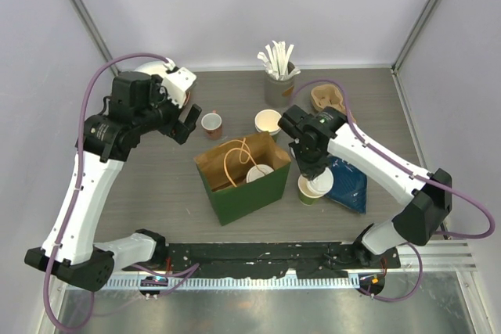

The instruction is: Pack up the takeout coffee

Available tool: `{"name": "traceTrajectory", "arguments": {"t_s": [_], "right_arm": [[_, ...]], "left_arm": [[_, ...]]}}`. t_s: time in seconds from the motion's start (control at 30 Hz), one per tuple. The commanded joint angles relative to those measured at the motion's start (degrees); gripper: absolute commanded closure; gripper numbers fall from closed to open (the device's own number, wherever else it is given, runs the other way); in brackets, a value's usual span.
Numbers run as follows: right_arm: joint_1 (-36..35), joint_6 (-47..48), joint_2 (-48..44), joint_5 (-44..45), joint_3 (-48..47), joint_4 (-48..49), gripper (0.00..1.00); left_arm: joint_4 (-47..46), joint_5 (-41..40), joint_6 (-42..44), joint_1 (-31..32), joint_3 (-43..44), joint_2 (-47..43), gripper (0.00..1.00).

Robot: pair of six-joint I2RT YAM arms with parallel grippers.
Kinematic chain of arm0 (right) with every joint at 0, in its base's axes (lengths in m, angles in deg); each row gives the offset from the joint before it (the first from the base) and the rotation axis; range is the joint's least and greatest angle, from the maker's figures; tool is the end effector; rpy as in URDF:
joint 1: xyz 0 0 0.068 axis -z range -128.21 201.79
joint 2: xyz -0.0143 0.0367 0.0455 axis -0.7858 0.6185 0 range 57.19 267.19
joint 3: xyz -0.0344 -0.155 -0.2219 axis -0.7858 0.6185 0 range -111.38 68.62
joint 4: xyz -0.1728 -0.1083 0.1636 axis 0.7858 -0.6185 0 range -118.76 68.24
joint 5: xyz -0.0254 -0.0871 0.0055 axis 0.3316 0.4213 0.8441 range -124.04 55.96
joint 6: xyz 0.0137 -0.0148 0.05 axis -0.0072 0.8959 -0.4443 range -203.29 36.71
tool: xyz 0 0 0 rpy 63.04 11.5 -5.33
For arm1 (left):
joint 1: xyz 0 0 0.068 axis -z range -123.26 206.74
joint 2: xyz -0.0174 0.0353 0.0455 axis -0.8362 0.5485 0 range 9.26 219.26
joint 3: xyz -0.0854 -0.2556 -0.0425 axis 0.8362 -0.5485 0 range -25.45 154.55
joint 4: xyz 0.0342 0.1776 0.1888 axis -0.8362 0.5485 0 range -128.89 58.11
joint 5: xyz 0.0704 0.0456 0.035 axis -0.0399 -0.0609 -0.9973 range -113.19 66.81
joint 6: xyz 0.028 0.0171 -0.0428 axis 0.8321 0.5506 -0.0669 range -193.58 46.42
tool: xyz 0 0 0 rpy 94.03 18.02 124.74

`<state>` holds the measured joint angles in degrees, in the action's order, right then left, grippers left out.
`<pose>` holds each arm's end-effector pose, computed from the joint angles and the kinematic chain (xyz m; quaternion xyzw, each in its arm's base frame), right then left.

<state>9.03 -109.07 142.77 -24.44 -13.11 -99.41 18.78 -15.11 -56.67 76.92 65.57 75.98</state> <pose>0.1980 0.1750 0.3123 -0.1406 0.9838 -0.0273 0.1081 0.1911 -0.0755 0.4514 0.3110 0.8219 -0.0755 0.4712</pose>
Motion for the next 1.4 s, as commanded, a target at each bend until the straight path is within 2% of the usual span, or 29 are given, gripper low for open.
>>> {"name": "traceTrajectory", "arguments": {"t_s": [0.0,0.17,0.57,0.93,1.07,1.37], "right_arm": [[-1.71,1.17,-0.33,0.15,0.87,-9.10,0.99],[-3.99,1.87,2.66,-0.11,0.26,-9.01,0.99],[-4.26,4.69,7.75,-0.64,-0.44,-9.01,0.99],[-4.35,4.77,7.76,-0.73,-4.66,-9.01,0.99],[-4.35,5.21,7.93,-1.25,-5.10,-9.01,0.88],[-4.35,6.44,8.38,-1.96,-5.19,-8.84,0.77]], "left_arm": [[-1.07,0.80,-0.30,0.21,1.88,0.17,0.09],[-1.24,0.45,-0.12,0.21,1.44,0.17,0.08],[-1.33,0.54,0.32,0.21,0.47,-0.18,0.08],[-1.51,0.80,0.50,0.21,-0.06,-0.10,0.08],[-1.60,0.80,0.41,0.21,-0.32,-0.27,0.08],[-1.68,0.98,0.76,0.21,-0.76,-0.62,0.08]]}}
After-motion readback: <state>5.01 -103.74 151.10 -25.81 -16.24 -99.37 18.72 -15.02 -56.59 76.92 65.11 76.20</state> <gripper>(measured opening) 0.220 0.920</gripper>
